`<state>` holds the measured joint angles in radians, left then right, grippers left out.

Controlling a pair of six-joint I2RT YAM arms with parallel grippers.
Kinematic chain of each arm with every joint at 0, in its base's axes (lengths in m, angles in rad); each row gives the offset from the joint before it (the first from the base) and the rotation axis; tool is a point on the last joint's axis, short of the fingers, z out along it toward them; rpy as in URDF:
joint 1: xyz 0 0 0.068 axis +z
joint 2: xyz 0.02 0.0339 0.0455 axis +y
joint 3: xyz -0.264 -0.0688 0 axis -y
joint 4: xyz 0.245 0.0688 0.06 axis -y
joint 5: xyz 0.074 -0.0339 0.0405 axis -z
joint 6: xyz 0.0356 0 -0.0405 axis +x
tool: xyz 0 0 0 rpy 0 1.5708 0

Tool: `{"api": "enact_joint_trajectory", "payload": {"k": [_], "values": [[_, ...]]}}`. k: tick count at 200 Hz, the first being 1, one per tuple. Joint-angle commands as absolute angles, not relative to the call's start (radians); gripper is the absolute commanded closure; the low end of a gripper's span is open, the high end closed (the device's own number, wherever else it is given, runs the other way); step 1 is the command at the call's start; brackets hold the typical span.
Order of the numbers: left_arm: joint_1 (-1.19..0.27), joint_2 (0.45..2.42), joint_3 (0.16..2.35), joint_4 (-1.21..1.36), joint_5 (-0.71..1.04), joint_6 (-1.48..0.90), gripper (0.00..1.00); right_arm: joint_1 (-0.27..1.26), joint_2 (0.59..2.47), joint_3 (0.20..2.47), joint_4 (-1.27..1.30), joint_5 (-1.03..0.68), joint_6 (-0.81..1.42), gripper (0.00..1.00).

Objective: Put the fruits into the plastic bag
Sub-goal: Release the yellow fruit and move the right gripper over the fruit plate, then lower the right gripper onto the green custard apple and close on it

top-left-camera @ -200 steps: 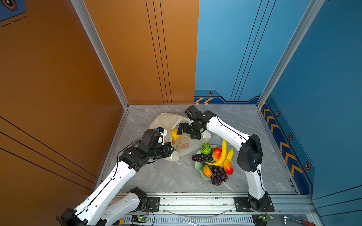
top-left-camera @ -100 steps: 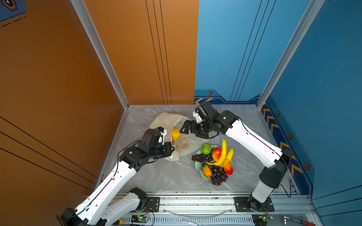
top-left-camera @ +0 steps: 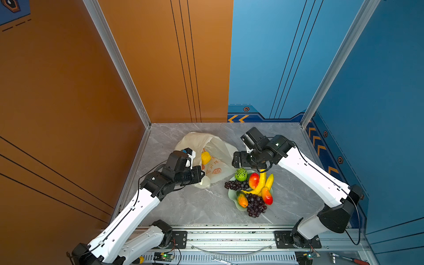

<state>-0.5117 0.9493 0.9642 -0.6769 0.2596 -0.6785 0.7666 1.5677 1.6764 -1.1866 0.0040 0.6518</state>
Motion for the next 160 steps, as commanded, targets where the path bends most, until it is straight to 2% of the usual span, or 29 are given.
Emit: {"api": "enact_joint_trajectory", "payload": {"k": [1, 31, 103, 160], "values": [[-0.51, 0.946, 0.994, -0.673, 0.276, -0.675, 1.0, 0.79, 1.612, 1.646, -1.262, 0.143, 0.557, 0.0], [-0.511, 0.943, 0.994, -0.673, 0.276, -0.677, 1.0, 0.823, 1.695, 1.649, -1.253, 0.203, 0.508, 0.0], [-0.512, 0.945, 0.997, -0.678, 0.273, -0.68, 1.0, 0.837, 1.851, 1.661, -1.193, 0.217, 0.465, 0.01], [-0.514, 0.943, 0.999, -0.678, 0.261, -0.686, 1.0, 0.812, 1.903, 1.642, -1.15, 0.227, 0.461, 0.07]]}}
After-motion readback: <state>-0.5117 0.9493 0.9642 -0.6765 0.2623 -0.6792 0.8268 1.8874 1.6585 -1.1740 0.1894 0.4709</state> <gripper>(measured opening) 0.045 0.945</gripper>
